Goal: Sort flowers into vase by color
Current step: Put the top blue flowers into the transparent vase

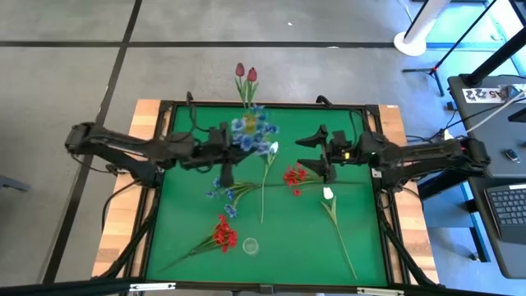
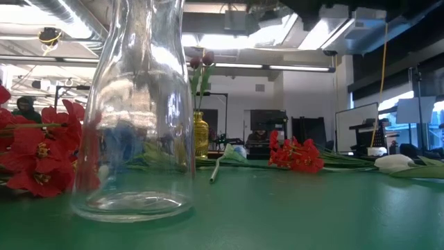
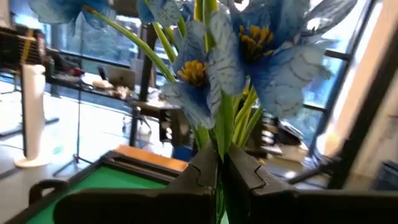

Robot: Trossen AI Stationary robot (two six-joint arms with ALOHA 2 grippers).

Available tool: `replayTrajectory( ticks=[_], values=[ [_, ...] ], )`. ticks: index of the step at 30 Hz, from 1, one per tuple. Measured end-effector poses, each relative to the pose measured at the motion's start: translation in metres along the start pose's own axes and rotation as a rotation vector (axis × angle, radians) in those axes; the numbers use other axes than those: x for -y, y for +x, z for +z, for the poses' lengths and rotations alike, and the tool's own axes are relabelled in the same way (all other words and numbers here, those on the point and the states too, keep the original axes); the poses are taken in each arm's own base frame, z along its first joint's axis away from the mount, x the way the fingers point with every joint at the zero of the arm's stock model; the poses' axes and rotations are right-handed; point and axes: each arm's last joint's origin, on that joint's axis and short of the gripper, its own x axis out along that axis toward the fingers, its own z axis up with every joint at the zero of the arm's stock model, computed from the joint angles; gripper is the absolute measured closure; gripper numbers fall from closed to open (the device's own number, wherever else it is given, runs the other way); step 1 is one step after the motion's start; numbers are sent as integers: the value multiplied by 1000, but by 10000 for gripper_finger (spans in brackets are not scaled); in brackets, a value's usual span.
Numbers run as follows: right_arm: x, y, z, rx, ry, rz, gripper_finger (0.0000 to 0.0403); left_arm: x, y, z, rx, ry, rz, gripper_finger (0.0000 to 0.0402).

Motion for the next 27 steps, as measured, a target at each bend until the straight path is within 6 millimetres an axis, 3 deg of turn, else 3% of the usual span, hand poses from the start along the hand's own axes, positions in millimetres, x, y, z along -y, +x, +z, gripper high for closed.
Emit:
replayTrajectory(
  ticks=[6, 13, 20, 27],
  values=[
    [1, -19, 2, -105, -20, -102, 76, 32, -38, 9, -60, -35, -162, 401],
    [5, -21, -7, -191, -27, -196, 75, 72, -68, 5, -86, -50, -263, 401],
    [8, -21, -11, -211, -35, -263, 75, 105, -69, -24, -141, -34, -272, 401],
    [8, -21, -12, -224, -36, -277, 75, 122, -61, -46, -166, -51, -290, 401]
  ],
)
